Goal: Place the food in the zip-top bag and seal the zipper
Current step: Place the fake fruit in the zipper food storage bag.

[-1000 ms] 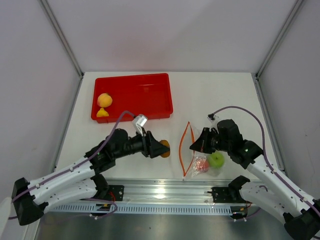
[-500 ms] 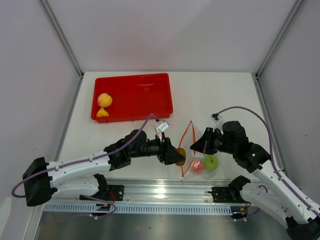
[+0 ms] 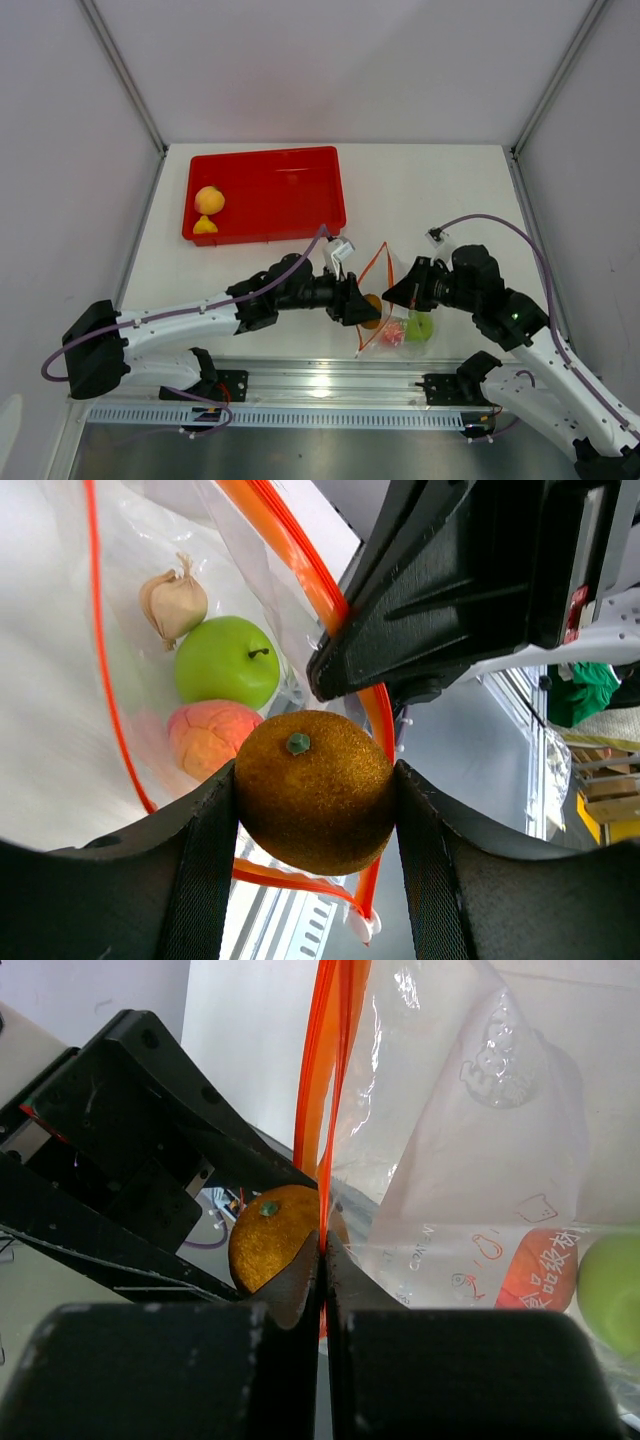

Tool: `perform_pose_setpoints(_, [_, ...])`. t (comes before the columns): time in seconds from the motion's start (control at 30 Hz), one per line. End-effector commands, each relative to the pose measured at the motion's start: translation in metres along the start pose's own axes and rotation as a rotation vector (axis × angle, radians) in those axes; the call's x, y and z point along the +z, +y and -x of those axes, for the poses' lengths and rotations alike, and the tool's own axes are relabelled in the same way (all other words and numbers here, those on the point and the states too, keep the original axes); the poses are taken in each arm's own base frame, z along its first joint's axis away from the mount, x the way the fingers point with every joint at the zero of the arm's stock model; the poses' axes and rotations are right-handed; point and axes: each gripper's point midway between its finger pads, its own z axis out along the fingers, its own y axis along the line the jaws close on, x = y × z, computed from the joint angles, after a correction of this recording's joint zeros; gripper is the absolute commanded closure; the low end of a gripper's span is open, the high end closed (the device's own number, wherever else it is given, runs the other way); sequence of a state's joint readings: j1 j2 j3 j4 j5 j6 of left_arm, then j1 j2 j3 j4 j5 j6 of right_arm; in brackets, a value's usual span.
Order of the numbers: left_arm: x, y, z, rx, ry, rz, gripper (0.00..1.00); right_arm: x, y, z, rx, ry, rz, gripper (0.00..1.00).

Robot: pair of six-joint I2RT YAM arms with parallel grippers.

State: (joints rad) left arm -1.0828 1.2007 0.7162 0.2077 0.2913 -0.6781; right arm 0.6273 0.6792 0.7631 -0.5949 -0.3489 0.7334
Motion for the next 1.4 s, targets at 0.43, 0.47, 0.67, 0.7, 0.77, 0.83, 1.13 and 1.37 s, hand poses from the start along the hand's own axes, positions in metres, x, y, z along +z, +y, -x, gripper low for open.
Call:
perform_pose_setpoints(0.43, [-0.003, 0.000, 0.019, 0.033, -0.052, 0.064, 0.03, -0.006, 0.003, 0.000, 0.004, -0.022, 0.012, 1.00])
perform_pose_setpoints(0.47, [-0.005, -0.002, 0.022, 0.040, -0.059, 0.061, 0.01, -0.007, 0.003, 0.000, 0.004, -0.024, 0.014, 1.00])
perform_pose_setpoints(0.67, [-0.016, -0.005, 0.029, 0.045, -0.094, 0.070, 0.01, -0.010, 0.003, 0.002, 0.004, -0.038, 0.006, 1.00])
perform_pose_setpoints(0.7, [-0.022, -0.005, 0.029, 0.044, -0.109, 0.072, 0.01, -0.010, 0.002, 0.001, 0.006, -0.036, 0.002, 1.00])
perform_pose_setpoints(0.77, [-0.033, -0.008, 0.037, 0.047, -0.159, 0.079, 0.01, -0.011, 0.000, 0.001, 0.005, -0.039, -0.009, 1.00])
perform_pose_setpoints(0.83, [-0.041, -0.006, 0.042, 0.051, -0.188, 0.106, 0.00, -0.012, -0.001, 0.001, 0.003, -0.043, -0.013, 1.00])
perform_pose_setpoints(1.13, [-0.103, 0.059, 0.085, -0.017, -0.262, 0.494, 0.00, -0.011, -0.005, 0.001, 0.003, -0.050, -0.030, 1.00])
perform_pose_setpoints(1.37, [-0.175, 0.126, 0.130, -0.185, -0.456, 0.885, 0.01, -0.005, -0.007, 0.002, 0.004, -0.039, -0.038, 1.00])
